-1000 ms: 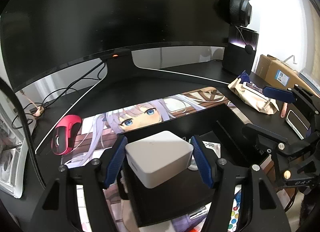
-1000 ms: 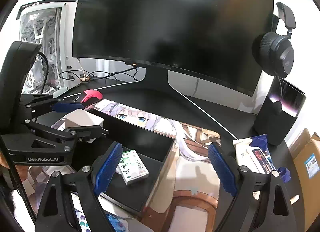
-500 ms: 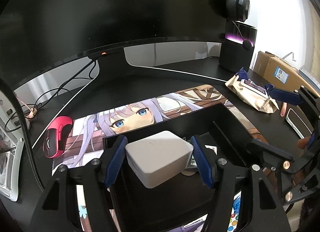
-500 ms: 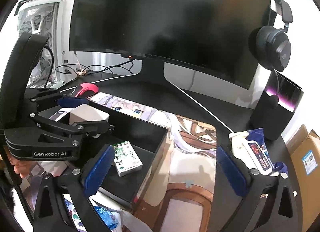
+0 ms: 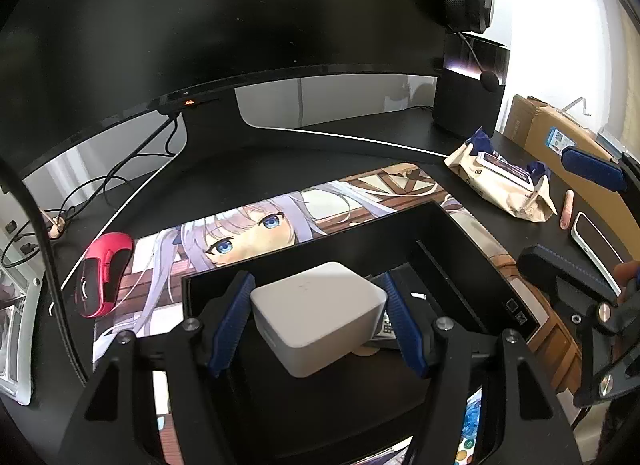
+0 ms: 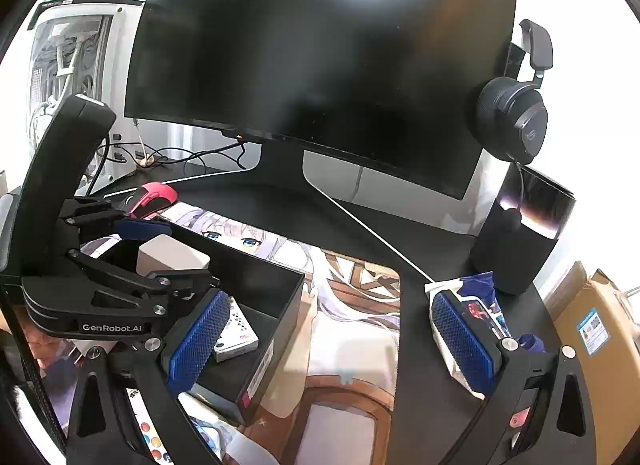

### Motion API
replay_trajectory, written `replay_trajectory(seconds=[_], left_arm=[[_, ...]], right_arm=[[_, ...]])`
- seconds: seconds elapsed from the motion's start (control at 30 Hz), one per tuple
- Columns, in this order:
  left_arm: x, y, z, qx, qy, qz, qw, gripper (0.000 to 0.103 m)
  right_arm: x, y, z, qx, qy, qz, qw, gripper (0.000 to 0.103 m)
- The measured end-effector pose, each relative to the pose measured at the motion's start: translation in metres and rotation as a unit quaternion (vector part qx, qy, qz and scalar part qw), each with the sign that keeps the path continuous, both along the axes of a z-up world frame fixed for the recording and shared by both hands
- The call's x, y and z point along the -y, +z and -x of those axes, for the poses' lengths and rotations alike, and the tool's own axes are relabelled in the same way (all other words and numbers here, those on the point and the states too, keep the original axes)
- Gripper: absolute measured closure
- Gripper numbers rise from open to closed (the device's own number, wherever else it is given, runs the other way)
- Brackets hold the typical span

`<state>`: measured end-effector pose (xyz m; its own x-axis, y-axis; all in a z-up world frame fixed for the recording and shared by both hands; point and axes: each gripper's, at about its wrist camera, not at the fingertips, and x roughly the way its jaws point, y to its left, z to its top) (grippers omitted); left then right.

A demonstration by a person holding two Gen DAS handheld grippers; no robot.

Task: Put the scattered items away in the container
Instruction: 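Lower the white square box into the black box and open the left gripper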

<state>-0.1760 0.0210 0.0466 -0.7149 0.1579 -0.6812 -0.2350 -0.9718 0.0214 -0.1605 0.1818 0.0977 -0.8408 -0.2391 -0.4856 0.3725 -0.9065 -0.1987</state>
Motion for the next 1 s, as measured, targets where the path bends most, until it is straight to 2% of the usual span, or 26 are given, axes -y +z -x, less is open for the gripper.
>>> replay_trajectory(seconds=[0.4, 0.53, 0.6, 0.77, 1.0], left_arm=[[0.000, 0.005, -0.001, -0.008, 0.000, -0.006, 0.9999, 0.037], [0.003, 0.011, -0.007, -0.022, 0.012, -0.014, 0.9996, 0.008], [0.006, 0.015, -0.012, -0.035, 0.023, -0.018, 0.9989, 0.000], [0.023, 0.022, -0.023, -0.046, 0.062, -0.013, 0.9969, 0.000], [0.038, 0.020, -0.044, -0.043, 0.076, -0.006, 0.9961, 0.000]], right_arm=[[0.000, -0.004, 0.002, 0.022, 0.009, 0.004, 1.000, 0.000], [0.000, -0.003, 0.001, 0.023, 0.010, 0.004, 1.000, 0.000], [0.000, -0.002, 0.001, 0.025, 0.012, 0.007, 1.000, 0.000], [-0.003, -0.001, 0.000, 0.044, 0.022, 0.022, 0.999, 0.000], [0.003, -0.005, -0.006, 0.069, 0.034, 0.024, 0.997, 0.000]])
